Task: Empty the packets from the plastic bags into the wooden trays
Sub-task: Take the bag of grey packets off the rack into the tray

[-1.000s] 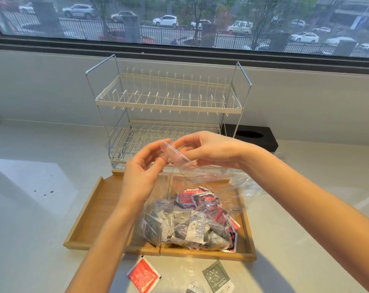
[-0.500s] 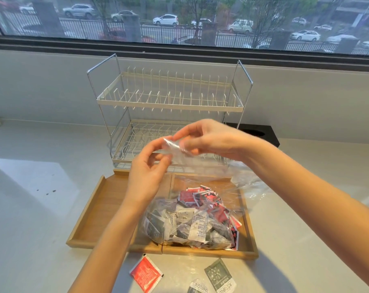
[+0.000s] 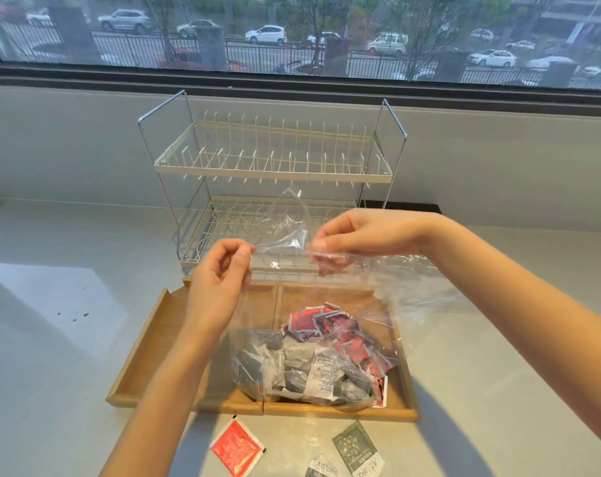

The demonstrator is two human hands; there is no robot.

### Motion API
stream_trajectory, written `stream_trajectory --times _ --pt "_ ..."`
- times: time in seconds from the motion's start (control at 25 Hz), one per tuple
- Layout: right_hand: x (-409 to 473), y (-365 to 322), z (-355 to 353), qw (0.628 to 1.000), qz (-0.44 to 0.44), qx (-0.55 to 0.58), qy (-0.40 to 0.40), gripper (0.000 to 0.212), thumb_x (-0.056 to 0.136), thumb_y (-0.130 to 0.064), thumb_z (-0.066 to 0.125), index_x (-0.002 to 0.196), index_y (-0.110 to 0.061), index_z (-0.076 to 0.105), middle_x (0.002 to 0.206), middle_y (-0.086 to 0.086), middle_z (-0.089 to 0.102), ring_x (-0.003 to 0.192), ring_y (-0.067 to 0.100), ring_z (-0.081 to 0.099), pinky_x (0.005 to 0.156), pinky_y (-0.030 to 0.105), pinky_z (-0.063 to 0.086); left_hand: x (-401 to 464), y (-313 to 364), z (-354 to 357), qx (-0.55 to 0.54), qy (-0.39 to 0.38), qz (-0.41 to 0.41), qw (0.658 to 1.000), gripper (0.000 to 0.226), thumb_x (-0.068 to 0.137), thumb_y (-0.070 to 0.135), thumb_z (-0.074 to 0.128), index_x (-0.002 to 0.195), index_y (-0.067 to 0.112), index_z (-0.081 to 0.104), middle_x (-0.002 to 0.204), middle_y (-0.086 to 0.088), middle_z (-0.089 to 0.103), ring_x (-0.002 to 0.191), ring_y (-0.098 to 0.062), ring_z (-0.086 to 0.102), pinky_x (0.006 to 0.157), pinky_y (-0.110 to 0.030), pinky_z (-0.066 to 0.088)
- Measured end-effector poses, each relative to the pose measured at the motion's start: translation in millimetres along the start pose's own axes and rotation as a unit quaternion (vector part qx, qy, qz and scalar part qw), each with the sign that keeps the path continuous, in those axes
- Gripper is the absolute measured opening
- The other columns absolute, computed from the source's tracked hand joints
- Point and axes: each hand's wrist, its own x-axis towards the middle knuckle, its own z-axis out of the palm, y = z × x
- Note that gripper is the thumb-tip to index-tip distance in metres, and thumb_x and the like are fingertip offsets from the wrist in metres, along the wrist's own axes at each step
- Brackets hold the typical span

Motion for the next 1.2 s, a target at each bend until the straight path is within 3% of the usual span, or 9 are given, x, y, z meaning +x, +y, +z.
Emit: stream_trajectory --times 0.16,0.36,0.48,0.6,0.76,0.88,1.0,1.08,1.2 --pt "-14 -8 -21 0.985 -0.067 0.003 0.157 0.017 0.081 -0.038 0.058 0.073 -0.025 0.066 0.060 -0.014 0.061 0.062 0.001 0.058 0.067 0.014 0.052 2 0 3 0.016 -0.009 0.013 1.000 0.015 0.090 0.021 0.045 0.081 0.027 0.056 0.064 0.005 0.047 0.050 0.008 0.045 0.049 -0.004 0.038" --pt "-19 16 -15 0.997 0.026 -0.006 0.078 0.035 0.077 -0.055 0.046 0.093 -0.032 0.067 0.092 -0.016 0.070 0.092 0.003 0.065 0.089 0.023 0.049 2 -2 0 -0.016 0.011 0.015 1.000 0.018 0.091 0.021 0.044 0.079 0.029 0.055 0.061 0.006 0.044 0.048 0.005 0.044 0.047 -0.006 0.038" --pt "-31 28 -15 0.998 0.032 -0.030 0.051 0.025 0.088 -0.036 0.050 0.073 -0.028 0.067 0.071 -0.012 0.063 0.070 0.009 0.057 0.075 0.022 0.047 2 -4 -4 -0.019 0.018 0.013 1.000 0.020 0.091 0.021 0.043 0.078 0.030 0.055 0.061 0.007 0.044 0.049 0.004 0.043 0.049 -0.006 0.039" --pt "-47 23 -31 0.992 -0.031 0.025 0.122 0.019 0.083 -0.038 0.055 0.071 -0.025 0.064 0.062 -0.013 0.053 0.061 0.004 0.049 0.063 0.013 0.047 4 -5 -3 -0.013 0.026 0.007 1.000 0.019 0.091 0.023 0.044 0.078 0.031 0.055 0.064 0.008 0.045 0.051 0.006 0.046 0.050 -0.004 0.040" --pt "-49 25 -36 0.986 -0.044 0.002 0.160 0.031 0.074 -0.056 0.053 0.090 -0.032 0.065 0.089 -0.017 0.065 0.092 0.000 0.060 0.088 0.017 0.049 5 -6 1 -0.017 0.022 0.008 1.000 0.021 0.092 0.023 0.043 0.078 0.033 0.054 0.066 0.008 0.046 0.050 0.007 0.045 0.048 -0.004 0.039" --pt "-48 41 -27 0.997 0.050 0.018 0.063 0.041 0.078 -0.053 0.042 0.107 -0.031 0.060 0.113 -0.016 0.062 0.111 -0.002 0.056 0.097 0.021 0.045 4 -6 -1 -0.019 0.022 0.008 1.000 0.020 0.092 0.023 0.043 0.078 0.033 0.055 0.065 0.007 0.044 0.050 0.005 0.044 0.049 -0.005 0.039" --pt "-54 45 -26 0.998 0.045 0.019 0.049 0.032 0.081 -0.042 0.047 0.089 -0.015 0.061 0.085 -0.005 0.062 0.080 0.000 0.063 0.076 0.019 0.050 5 -8 -6 -0.017 0.032 0.008 0.999 0.021 0.092 0.023 0.042 0.078 0.033 0.055 0.063 0.008 0.043 0.048 0.005 0.043 0.048 -0.005 0.038" --pt "-62 38 -32 0.994 0.013 0.043 0.096 0.026 0.079 -0.042 0.052 0.077 -0.017 0.058 0.065 -0.008 0.051 0.057 0.001 0.052 0.060 0.016 0.047 6 -8 -7 -0.013 0.031 0.011 0.999 0.021 0.092 0.023 0.041 0.079 0.033 0.055 0.063 0.008 0.043 0.048 0.005 0.043 0.047 -0.005 0.038" --pt "-74 26 -45 0.980 -0.034 0.052 0.188 0.026 0.076 -0.049 0.057 0.069 -0.025 0.060 0.055 -0.013 0.043 0.051 0.006 0.038 0.053 0.013 0.041 7 -9 -5 -0.012 0.014 0.022 1.000 0.023 0.093 0.023 0.041 0.077 0.034 0.054 0.060 0.011 0.046 0.048 0.003 0.043 0.046 -0.006 0.038"
